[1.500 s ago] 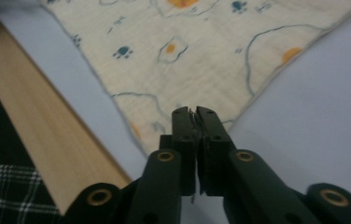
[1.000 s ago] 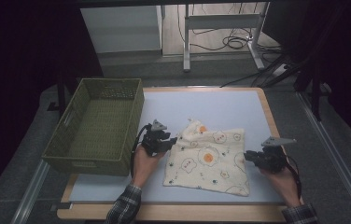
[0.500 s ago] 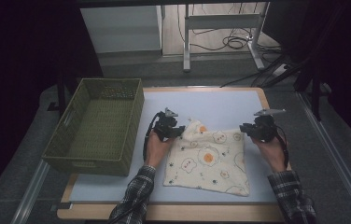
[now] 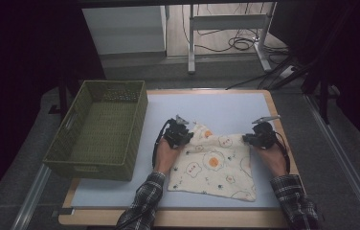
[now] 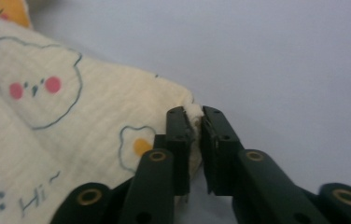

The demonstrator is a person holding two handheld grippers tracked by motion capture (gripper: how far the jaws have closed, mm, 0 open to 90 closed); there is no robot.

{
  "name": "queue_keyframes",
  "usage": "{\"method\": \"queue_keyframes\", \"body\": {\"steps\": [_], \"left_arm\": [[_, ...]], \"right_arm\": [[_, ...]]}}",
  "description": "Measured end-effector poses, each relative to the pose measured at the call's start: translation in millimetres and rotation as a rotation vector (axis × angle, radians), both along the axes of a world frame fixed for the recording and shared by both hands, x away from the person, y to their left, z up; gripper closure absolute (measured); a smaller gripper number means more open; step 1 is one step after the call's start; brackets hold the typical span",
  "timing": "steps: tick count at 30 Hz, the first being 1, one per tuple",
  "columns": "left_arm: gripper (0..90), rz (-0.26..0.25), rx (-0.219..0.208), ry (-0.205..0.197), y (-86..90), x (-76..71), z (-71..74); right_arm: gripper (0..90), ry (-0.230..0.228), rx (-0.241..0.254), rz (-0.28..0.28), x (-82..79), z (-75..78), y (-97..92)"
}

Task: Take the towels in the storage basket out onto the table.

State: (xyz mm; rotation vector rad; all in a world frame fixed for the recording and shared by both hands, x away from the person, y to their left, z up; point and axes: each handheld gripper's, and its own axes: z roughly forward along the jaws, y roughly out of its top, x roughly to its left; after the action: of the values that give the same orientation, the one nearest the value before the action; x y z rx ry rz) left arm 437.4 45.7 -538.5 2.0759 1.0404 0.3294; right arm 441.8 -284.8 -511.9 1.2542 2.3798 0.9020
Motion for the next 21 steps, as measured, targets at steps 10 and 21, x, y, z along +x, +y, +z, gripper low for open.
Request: {"method": "queue_keyframes", "body": {"steps": [10, 21], "left_arm": [[83.1, 0.143, -0.073, -0.252, 20.8, -17.8, 47.4], [49.9, 0.144, -0.014, -0.107, 33.9, -20.8, 24.1]], "right_arm": [[77.4, -0.257, 0.074, -0.002, -6.4, 50.6, 2.8], [63.6, -0.146, 0.066, -0.053, -4.8, 25.1, -13.1]]}}
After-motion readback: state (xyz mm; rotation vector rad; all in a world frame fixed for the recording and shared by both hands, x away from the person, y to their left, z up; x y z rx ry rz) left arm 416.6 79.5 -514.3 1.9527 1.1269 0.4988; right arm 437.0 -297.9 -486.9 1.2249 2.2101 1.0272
